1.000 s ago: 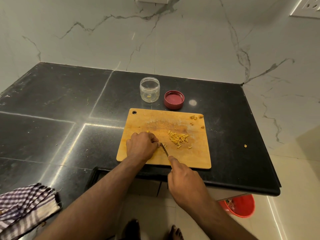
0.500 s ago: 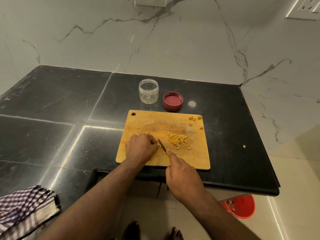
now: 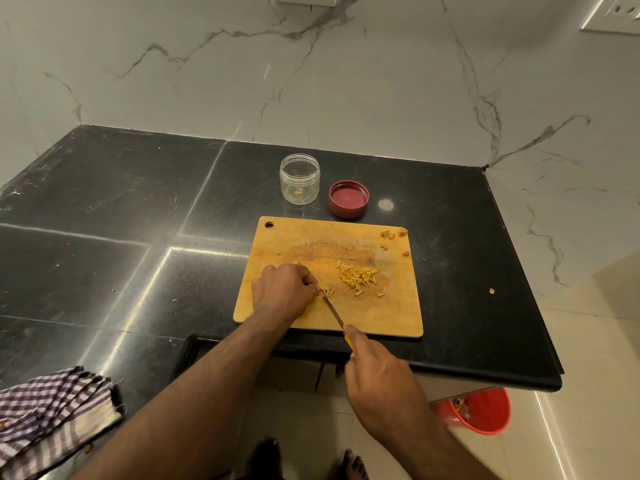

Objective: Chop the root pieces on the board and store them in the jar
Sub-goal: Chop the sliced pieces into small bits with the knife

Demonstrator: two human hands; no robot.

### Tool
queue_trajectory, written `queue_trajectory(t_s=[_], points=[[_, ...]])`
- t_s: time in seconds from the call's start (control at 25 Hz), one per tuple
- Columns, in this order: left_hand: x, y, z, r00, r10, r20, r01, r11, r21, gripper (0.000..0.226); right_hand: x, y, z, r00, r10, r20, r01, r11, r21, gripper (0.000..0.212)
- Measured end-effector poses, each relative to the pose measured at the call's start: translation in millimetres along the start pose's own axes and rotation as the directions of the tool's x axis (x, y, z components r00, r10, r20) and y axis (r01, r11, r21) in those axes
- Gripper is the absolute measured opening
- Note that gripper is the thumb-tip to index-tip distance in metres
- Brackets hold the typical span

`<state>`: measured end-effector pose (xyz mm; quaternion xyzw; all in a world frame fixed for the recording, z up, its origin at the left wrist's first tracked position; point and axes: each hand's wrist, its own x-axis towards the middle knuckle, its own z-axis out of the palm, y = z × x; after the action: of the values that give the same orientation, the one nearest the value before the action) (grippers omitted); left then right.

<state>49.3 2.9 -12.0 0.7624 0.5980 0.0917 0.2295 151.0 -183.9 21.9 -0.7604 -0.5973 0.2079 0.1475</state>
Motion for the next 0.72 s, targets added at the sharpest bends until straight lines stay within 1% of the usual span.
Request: queue_trajectory(t_s=[0.08,0.16,0.24,0.36,0.48,0.56,0.64,0.68,0.72], points=[[0,-1,-1,1.000,0.014,0.016,-0.014,1.000,-0.013,0.013,-3,1,-6,0.999,0.014,-0.034,-0.011,0.997,0.072,0.049],[-1,-4,-4,1.000,0.023,0.016,-0.022,0.997,-0.077,0.015,-1,4,-10,0.998,0.045,-0.053,-0.038,0.992,0.124,0.049],[0,-12,-9,1.000,0.011,-0.026,-0.016,0.981,-0.193,0.017,4,8,-10,0.997,0.049,-0.051,-0.042,0.990,0.133,0.049],[-4,-22,-16,0.997,-0.044,-0.067,0.019,0.943,-0.334,0.020,12,9,-2,1.000,0.000,-0.003,0.000,0.994,0.107,0.050],[-11,-30,-15,0.994,-0.078,-0.079,0.044,0.932,-0.361,0.022,13,17,7,0.999,-0.025,0.023,0.023,0.998,0.060,0.050],[-16,-34,-12,0.994,-0.072,-0.084,0.037,0.931,-0.364,0.024,13,29,4,0.999,0.037,-0.005,-0.037,0.996,0.076,0.050],[-17,-36,-10,0.993,-0.071,-0.099,0.031,0.932,-0.361,0.024,13,43,-2,0.994,0.088,-0.069,-0.079,0.989,0.126,0.049],[-18,-36,-10,0.992,-0.072,-0.105,0.030,0.934,-0.357,0.023,13,47,-4,0.994,0.074,-0.077,-0.062,0.987,0.148,0.049],[-18,-36,-9,0.992,-0.072,-0.108,0.030,0.936,-0.351,0.023,11,48,-5,0.998,0.038,-0.057,-0.029,0.986,0.162,0.048]])
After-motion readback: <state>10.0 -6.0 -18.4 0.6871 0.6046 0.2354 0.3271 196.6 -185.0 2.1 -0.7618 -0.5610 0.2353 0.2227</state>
